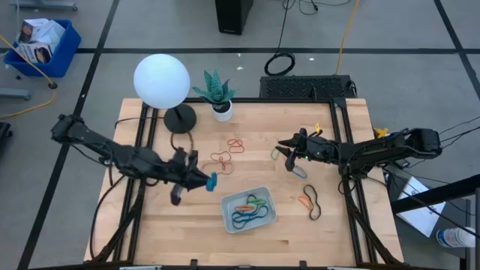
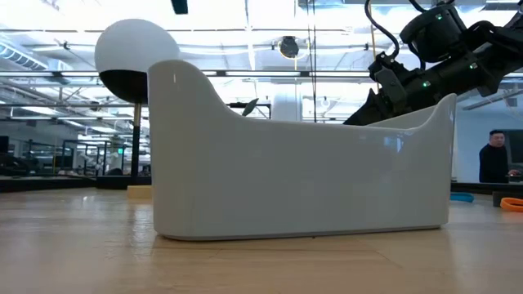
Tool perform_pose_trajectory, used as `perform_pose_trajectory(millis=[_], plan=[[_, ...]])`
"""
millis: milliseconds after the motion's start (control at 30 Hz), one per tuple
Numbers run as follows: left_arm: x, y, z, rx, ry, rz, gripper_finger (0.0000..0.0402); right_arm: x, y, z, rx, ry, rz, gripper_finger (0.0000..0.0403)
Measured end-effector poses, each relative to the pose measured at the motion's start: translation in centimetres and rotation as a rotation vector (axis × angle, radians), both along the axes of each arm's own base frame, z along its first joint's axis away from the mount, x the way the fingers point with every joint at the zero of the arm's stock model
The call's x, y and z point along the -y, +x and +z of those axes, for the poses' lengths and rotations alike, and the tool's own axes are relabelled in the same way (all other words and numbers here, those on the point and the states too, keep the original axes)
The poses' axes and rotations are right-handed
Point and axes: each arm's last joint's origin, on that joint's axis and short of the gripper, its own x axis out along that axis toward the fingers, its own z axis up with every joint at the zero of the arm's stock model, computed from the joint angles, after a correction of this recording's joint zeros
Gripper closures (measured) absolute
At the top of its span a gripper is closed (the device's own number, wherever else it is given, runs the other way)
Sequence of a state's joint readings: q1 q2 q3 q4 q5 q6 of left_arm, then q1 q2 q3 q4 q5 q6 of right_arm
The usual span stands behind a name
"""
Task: Pick and place rubber bands into bin
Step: Put the left blue rubber band into the gray bin
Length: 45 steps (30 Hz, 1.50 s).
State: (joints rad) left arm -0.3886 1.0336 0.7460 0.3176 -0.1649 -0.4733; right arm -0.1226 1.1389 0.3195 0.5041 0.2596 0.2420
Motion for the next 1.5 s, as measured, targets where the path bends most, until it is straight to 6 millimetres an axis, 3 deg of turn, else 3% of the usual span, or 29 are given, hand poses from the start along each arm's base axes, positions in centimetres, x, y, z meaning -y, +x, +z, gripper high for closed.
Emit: perform_pose_trajectory(millis=[267,500,633,767,1033,1500], plan=[[-0.9,1.4,2.1,-0.01,0.057,0.032,0.0396,0.0,0.0,0.0,0.001,0.0,0.0,0.0289],[-0.4,3.6,6.4,-0.1,0.185,-0.019,0.0396,0.0,0.0,0.1,0.01,-0.001,0.0,0.0289],[0.1,5.3,8.6,-0.17,0.27,-0.03,0.0398,0.0,0.0,0.1,0.012,-0.001,0.0,0.0289],[1.0,7.5,9.5,-0.219,0.361,-0.087,0.0396,0.0,0.0,0.1,0.014,-0.001,0.0,0.0289],[2.1,11.5,7.6,-0.385,0.414,-0.118,0.0396,0.0,0.1,0.1,0.015,-0.001,0.001,0.0289],[3.6,15.8,1.9,-0.533,0.44,-0.168,0.0392,0.0,0.0,0.1,0.009,0.001,0.003,0.0289]])
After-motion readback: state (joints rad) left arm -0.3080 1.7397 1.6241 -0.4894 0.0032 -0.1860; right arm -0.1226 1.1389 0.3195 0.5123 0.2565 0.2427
